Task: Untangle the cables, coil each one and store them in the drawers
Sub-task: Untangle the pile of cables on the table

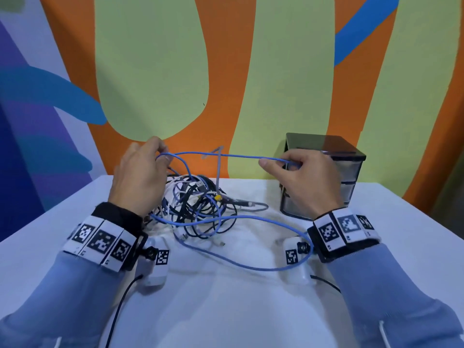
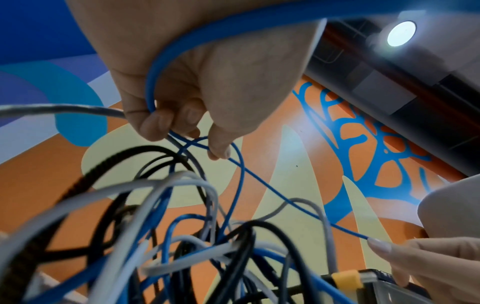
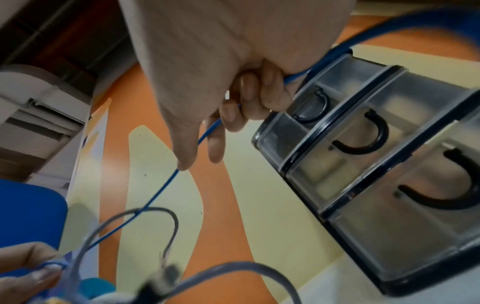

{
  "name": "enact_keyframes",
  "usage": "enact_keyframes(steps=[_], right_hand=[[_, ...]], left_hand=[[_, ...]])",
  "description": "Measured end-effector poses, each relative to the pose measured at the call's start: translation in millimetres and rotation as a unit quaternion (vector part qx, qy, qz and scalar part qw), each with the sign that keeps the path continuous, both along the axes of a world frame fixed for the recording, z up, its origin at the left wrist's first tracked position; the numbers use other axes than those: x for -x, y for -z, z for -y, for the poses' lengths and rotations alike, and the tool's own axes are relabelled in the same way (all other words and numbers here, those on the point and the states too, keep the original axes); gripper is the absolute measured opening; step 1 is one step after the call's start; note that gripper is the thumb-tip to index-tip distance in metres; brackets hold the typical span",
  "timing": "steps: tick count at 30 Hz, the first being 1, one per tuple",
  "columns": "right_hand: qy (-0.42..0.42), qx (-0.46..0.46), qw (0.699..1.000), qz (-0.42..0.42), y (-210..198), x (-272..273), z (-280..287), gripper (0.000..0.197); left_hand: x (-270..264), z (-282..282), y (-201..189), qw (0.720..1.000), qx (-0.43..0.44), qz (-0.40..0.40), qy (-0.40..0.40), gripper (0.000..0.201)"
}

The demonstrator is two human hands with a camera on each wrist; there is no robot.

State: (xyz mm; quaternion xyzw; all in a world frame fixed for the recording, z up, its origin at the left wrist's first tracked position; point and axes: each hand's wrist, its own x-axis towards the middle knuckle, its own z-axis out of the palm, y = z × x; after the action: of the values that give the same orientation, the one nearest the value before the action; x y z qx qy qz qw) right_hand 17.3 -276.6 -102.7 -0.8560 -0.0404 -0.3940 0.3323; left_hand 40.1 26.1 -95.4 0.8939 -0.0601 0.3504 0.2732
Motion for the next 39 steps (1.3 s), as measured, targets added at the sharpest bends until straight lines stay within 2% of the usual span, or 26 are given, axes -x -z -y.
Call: enact_keyframes(steps=[3, 5, 7, 9, 11, 14, 16, 18, 21, 23, 25, 28, 31, 34, 36, 39], right_hand=[[0.012, -0.011, 1.000, -0.003, -1.7, 0.4, -3.0, 0.040], [0.015, -0.010, 1.000, -0.006, -1.1, 0.1, -3.1, 0.027], [-0.007, -0.007, 1.000, -0.027, 0.7, -1.1, -3.8, 0.011], [-0.056, 0.016, 0.996, -0.067, 2.6, -1.3, -6.4, 0.033], [-0.088, 0.053, 0.991, -0.087, 2.8, 0.7, -11.7, 0.048], [-0.124, 0.072, 0.989, -0.048, -0.5, 5.4, -19.3, 0.048], [-0.161, 0.069, 0.985, -0.007, -4.7, 10.8, -24.2, 0.040], [-0.230, 0.063, 0.971, 0.009, -6.7, 17.3, -32.6, 0.033], [-0.344, 0.046, 0.936, -0.048, -4.5, 24.1, -48.9, 0.024], [-0.413, -0.003, 0.905, -0.104, -2.5, 26.8, -55.4, 0.020], [-0.450, -0.034, 0.883, -0.133, -0.2, 27.7, -58.2, 0.025], [-0.422, -0.016, 0.893, -0.158, 2.6, 25.7, -62.4, 0.031], [-0.311, 0.052, 0.943, -0.109, 6.3, 13.8, -64.0, 0.012], [-0.201, 0.154, 0.956, -0.146, 9.1, 3.9, -58.0, 0.007], [-0.134, 0.193, 0.955, -0.180, 12.5, 0.6, -53.4, 0.006], [-0.012, 0.205, 0.966, -0.157, 13.4, -1.2, -46.2, 0.011]], left_hand=[[3.0, -1.2, 0.3, 1.000, 0.010, -0.011, -0.004, 0.005], [4.0, -0.6, 0.6, 0.999, 0.024, -0.015, 0.016, 0.004], [6.4, -0.2, -0.4, 0.997, 0.047, -0.054, 0.035, 0.014], [8.8, -0.9, -1.7, 0.992, 0.060, -0.107, 0.040, 0.025], [9.1, -1.6, -1.9, 0.990, 0.058, -0.125, 0.043, 0.027], [11.9, -1.3, -4.5, 0.992, 0.031, -0.107, 0.055, 0.030], [15.7, 3.9, -6.7, 0.988, 0.020, -0.089, 0.123, 0.035], [24.3, 13.3, -8.2, 0.966, 0.050, -0.086, 0.238, 0.039], [37.1, 28.5, -8.5, 0.915, 0.107, -0.096, 0.376, 0.045], [41.4, 33.1, -9.2, 0.895, 0.136, -0.095, 0.415, 0.045], [41.0, 32.4, -10.6, 0.879, 0.183, -0.086, 0.432, 0.051], [41.3, 32.1, -13.2, 0.845, 0.263, -0.073, 0.459, 0.053], [42.9, 31.9, -16.3, 0.818, 0.317, -0.050, 0.478, 0.044], [43.0, 25.5, -24.0, 0.788, 0.381, -0.010, 0.484, 0.040], [42.0, 18.0, -29.8, 0.779, 0.407, 0.029, 0.475, 0.041], [35.7, -1.9, -37.4, 0.790, 0.442, 0.119, 0.407, 0.040]])
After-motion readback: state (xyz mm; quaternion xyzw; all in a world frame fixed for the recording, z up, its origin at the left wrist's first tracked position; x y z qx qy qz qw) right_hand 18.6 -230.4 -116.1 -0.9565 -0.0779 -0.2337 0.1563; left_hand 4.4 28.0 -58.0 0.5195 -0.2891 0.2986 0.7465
